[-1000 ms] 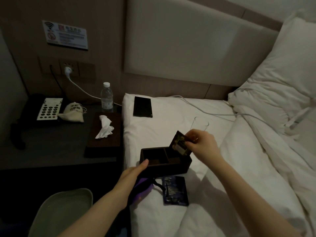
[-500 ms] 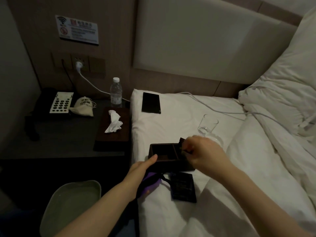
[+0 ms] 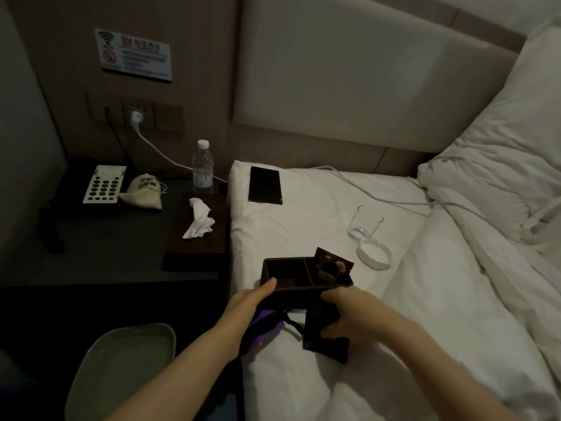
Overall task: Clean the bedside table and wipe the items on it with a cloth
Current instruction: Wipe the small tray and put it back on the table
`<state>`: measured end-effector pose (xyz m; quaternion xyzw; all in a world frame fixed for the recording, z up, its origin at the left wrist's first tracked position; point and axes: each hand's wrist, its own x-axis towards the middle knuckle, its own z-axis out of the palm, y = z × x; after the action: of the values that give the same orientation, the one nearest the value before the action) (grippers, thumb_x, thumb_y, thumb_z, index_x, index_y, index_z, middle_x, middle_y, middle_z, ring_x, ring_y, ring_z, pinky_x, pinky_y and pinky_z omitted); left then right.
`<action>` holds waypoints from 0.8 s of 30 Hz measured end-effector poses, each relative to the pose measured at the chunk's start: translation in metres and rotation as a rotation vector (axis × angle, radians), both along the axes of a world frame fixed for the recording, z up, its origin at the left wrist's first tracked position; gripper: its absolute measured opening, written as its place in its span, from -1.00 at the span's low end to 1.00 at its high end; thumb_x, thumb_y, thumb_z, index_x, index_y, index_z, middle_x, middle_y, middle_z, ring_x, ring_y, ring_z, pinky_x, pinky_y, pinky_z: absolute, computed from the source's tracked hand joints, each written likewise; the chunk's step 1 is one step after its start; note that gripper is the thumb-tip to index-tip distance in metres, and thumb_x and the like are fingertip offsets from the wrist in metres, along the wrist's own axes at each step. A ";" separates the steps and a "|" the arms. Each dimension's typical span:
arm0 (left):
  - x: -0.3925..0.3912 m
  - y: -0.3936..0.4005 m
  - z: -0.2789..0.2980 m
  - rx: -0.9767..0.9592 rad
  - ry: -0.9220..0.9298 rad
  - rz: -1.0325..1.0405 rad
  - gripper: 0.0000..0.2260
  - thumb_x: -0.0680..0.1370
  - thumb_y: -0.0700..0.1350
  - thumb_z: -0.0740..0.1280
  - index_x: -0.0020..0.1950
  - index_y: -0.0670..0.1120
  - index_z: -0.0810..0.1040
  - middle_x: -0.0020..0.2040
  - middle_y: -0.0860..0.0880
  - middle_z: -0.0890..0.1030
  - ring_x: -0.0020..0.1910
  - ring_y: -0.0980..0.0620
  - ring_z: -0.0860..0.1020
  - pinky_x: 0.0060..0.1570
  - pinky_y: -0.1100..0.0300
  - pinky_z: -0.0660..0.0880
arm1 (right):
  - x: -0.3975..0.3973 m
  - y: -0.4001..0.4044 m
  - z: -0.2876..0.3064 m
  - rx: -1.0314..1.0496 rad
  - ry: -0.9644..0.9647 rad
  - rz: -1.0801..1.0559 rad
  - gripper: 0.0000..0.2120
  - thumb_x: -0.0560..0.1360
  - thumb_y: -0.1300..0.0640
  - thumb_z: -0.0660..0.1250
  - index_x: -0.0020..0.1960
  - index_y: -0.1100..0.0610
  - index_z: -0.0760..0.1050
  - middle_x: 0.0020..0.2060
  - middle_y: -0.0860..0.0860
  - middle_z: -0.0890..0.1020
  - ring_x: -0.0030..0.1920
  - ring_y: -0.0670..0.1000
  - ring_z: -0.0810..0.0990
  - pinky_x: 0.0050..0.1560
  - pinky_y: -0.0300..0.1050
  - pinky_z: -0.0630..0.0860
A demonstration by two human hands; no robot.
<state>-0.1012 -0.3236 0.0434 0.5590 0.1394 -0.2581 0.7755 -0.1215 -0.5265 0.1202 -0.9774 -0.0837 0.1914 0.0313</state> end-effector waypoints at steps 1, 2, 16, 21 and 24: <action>0.000 0.000 -0.001 0.002 0.001 0.000 -0.54 0.32 0.21 0.47 0.06 -0.05 0.62 -0.01 -0.11 0.67 -0.03 -0.09 0.64 -0.15 0.13 0.53 | 0.003 -0.001 0.010 0.086 -0.006 -0.005 -0.82 0.36 0.05 0.47 -0.13 -0.05 0.48 -0.19 -0.09 0.57 -0.13 -0.02 0.58 -0.19 -0.17 0.47; 0.000 0.000 -0.001 0.006 0.002 0.001 -0.57 0.34 0.21 0.46 0.06 -0.05 0.62 -0.01 -0.10 0.67 -0.03 -0.09 0.63 -0.16 0.13 0.53 | 0.007 -0.002 0.021 0.182 -0.028 -0.023 -0.84 0.35 0.11 0.47 -0.22 -0.02 0.48 -0.27 -0.08 0.57 -0.21 -0.05 0.57 -0.22 -0.16 0.47; -0.001 0.000 0.003 0.028 0.025 -0.002 -0.61 0.37 0.21 0.45 0.05 -0.02 0.60 0.00 -0.08 0.66 -0.04 -0.07 0.62 -0.21 0.15 0.51 | 0.040 0.042 0.023 0.251 -0.603 -0.105 -0.89 0.45 0.19 0.27 -0.09 0.07 0.56 -0.24 0.02 0.64 -0.17 0.12 0.57 -0.28 -0.07 0.44; -0.002 0.000 0.004 0.029 0.033 0.013 -0.65 0.38 0.20 0.45 0.02 0.00 0.61 -0.10 -0.03 0.67 -0.12 -0.01 0.64 -0.30 0.19 0.51 | 0.049 0.048 0.013 0.187 -0.465 -0.061 -0.80 0.42 0.24 0.25 -0.02 0.08 0.58 -0.16 0.04 0.65 -0.09 0.13 0.57 -0.24 -0.10 0.41; -0.004 -0.001 0.008 0.023 0.041 0.005 -0.71 0.39 0.19 0.45 -0.04 0.02 0.62 -0.17 0.00 0.68 -0.15 0.00 0.64 -0.31 0.21 0.49 | 0.052 0.048 0.005 0.189 -0.461 -0.048 -0.65 0.45 0.22 0.24 0.21 0.02 0.53 -0.03 -0.01 0.63 0.04 0.04 0.55 -0.07 -0.11 0.47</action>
<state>-0.1049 -0.3247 0.0513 0.5622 0.1598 -0.2658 0.7666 -0.0694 -0.4788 0.1256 -0.9897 -0.0827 -0.0459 0.1072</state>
